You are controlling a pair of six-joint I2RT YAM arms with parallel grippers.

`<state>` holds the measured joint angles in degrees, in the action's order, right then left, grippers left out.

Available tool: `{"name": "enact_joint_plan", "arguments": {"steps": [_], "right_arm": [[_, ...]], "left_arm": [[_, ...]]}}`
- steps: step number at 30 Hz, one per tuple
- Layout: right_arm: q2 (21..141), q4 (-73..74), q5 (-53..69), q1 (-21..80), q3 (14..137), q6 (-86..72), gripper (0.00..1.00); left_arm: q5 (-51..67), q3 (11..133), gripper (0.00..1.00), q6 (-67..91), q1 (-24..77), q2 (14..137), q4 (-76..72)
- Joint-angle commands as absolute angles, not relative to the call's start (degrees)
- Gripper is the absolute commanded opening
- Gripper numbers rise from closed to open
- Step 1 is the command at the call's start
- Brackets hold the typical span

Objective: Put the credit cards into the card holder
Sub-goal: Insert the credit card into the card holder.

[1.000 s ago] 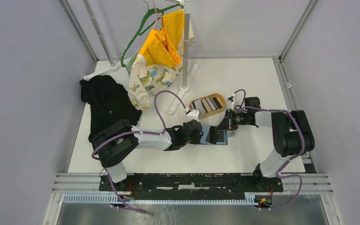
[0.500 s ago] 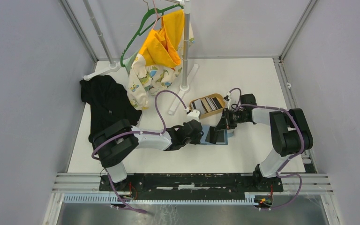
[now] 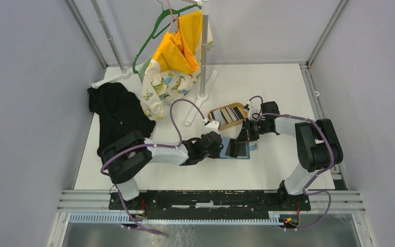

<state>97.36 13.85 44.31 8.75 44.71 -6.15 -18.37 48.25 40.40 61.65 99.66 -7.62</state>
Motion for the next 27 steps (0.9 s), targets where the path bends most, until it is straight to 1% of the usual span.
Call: {"name": "enact_joint_plan", "arguments": {"steps": [1, 14, 27], "right_arm": [[97.5, 14.5, 33.4, 8.9, 44.8, -4.3, 0.12], [95.2, 14.3, 30.4, 9.0, 43.2, -5.0, 0.14], [98.1, 16.6, 29.4, 10.9, 44.5, -3.6, 0.15]], "left_arm": [[-19.1, 48.8, 0.31, 38.1, 61.9, 100.2, -8.9], [-19.2, 48.2, 0.31, 38.0, 62.0, 99.7, -9.4], [-18.9, 47.7, 0.31, 37.7, 61.9, 99.3, -10.1]]}}
